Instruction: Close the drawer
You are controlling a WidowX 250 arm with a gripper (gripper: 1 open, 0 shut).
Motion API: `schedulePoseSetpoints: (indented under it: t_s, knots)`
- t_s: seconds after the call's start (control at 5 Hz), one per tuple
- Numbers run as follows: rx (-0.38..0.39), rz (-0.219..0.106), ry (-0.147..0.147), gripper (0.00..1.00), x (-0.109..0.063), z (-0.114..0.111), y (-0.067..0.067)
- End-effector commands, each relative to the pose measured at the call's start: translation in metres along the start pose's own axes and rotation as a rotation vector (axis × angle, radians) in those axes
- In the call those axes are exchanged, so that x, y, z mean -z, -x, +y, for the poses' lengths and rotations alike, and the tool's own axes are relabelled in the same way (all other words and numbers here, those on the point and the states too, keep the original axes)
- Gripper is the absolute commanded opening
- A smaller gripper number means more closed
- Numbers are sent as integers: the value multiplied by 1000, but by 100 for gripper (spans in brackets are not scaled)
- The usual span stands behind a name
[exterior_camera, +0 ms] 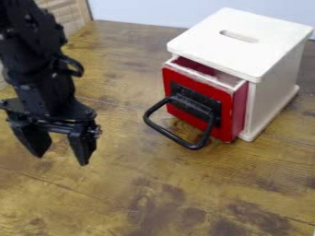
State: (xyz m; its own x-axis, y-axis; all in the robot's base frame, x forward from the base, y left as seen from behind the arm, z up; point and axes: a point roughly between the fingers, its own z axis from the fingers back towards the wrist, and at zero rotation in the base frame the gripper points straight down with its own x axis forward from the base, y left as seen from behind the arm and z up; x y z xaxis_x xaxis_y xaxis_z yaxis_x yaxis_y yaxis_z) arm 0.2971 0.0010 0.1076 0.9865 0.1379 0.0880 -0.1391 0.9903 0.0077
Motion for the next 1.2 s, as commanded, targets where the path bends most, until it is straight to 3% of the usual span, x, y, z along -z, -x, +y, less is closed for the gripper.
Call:
schedulePoseSetpoints:
  t_s: [0.0, 0.4, 0.6, 0.8, 1.0]
  knots:
    - [53, -59, 21, 100, -10, 8, -14]
    - [42, -83, 14, 100, -30, 10, -4]
    - [66, -72, 12, 100, -46, 3, 3]
    - [70, -91, 17, 100, -46, -7, -4]
    - [90, -68, 15, 100, -38, -18, -14]
